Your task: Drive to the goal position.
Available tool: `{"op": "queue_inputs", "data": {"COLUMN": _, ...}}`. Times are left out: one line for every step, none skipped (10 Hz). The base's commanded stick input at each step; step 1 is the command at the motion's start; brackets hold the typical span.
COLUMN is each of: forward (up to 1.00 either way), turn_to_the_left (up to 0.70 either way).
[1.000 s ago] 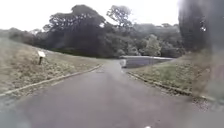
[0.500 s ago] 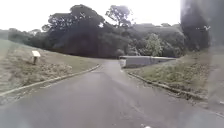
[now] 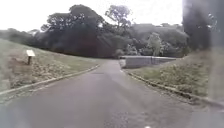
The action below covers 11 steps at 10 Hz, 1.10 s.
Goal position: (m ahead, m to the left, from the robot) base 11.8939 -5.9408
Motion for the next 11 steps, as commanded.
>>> {"op": "queue_inputs", "data": {"forward": 0.70, "turn_to_the_left": 0.00}}
{"op": "queue_inputs", "data": {"forward": 0.70, "turn_to_the_left": 0.00}}
{"op": "queue_inputs", "data": {"forward": 0.70, "turn_to_the_left": 0.00}}
{"op": "queue_inputs", "data": {"forward": 0.70, "turn_to_the_left": 0.00}}
{"op": "queue_inputs", "data": {"forward": 0.70, "turn_to_the_left": 0.00}}
{"op": "queue_inputs", "data": {"forward": 0.70, "turn_to_the_left": 0.00}}
{"op": "queue_inputs", "data": {"forward": 0.58, "turn_to_the_left": 0.00}}
{"op": "queue_inputs", "data": {"forward": 0.45, "turn_to_the_left": 0.00}}
{"op": "queue_inputs", "data": {"forward": 0.45, "turn_to_the_left": 0.00}}
{"op": "queue_inputs", "data": {"forward": 0.45, "turn_to_the_left": 0.00}}
{"op": "queue_inputs", "data": {"forward": 0.45, "turn_to_the_left": 0.00}}
